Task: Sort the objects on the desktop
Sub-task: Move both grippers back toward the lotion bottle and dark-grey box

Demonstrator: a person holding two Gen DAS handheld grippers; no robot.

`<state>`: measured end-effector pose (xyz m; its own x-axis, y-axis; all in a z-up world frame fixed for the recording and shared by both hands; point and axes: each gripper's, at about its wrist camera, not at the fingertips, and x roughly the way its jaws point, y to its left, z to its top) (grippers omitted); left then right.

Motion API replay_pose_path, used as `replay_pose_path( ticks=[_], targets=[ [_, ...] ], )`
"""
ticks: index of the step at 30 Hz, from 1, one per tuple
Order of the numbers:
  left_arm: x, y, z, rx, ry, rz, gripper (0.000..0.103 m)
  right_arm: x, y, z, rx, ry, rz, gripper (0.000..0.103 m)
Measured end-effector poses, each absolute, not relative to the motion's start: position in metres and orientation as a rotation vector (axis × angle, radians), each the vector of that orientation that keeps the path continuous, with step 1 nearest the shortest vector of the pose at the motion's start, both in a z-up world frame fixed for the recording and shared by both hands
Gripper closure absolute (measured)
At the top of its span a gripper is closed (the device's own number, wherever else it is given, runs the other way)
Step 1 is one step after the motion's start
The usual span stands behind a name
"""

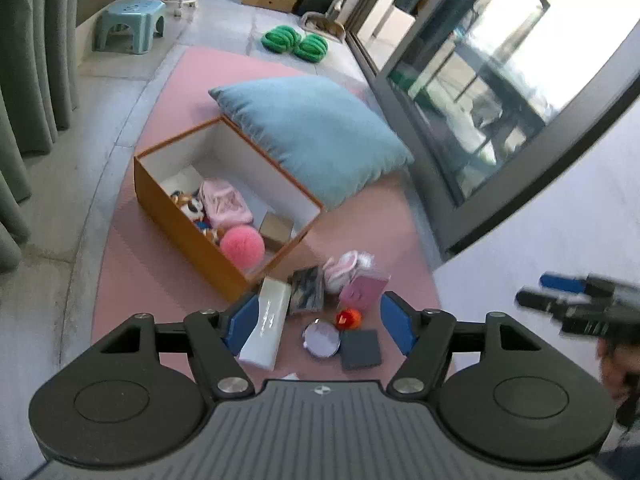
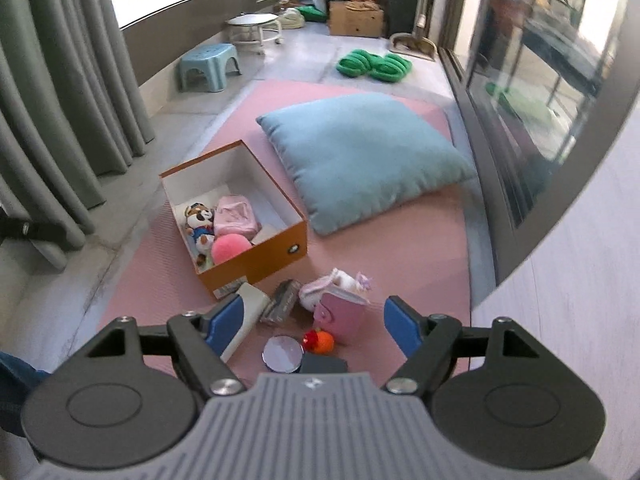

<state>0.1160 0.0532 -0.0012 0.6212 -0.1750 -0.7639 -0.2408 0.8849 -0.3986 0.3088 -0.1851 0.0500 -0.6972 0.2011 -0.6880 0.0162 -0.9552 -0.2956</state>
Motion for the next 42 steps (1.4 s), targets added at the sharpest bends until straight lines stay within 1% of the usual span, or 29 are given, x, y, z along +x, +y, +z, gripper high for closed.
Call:
replay_pose_path(
  ticks=[6,8,16,21,26,33,39,42],
  targets=[
    [0.127,0.016,-0.049,-0.456,1.009,0.037,0.023,0.304,-0.158,0.038,-1.221,-0.283,2.693,0.023],
    [0.125,0.003,-0.069,-0.456,1.039,0.035,0.023,0.300,-0.153,0.032,-1.228,-0.245,2.679,0.021],
    [0.123,-0.033,-0.149,-0.504,1.152,0.130,0.023,0.283,-0.138,-0.013,-1.371,-0.218,2.543,0.020],
    [0.120,-0.046,-0.189,-0.502,1.210,0.212,0.023,0.269,-0.130,-0.047,-1.465,-0.138,2.452,0.020],
    [0.118,-0.057,-0.222,-0.503,1.242,0.230,0.023,0.252,-0.124,-0.082,-1.547,-0.122,2.380,0.020],
    [0.121,-0.059,-0.258,-0.617,1.258,0.301,0.023,0.230,-0.114,-0.134,-1.669,-0.138,2.289,0.019],
    [0.134,-0.059,-0.278,-0.664,1.231,0.301,0.023,0.220,-0.099,-0.165,-1.706,-0.050,2.213,0.019],
    [0.141,-0.054,-0.290,-0.710,1.229,0.319,0.023,0.217,-0.093,-0.180,-1.709,-0.039,2.188,0.019]
  ],
)
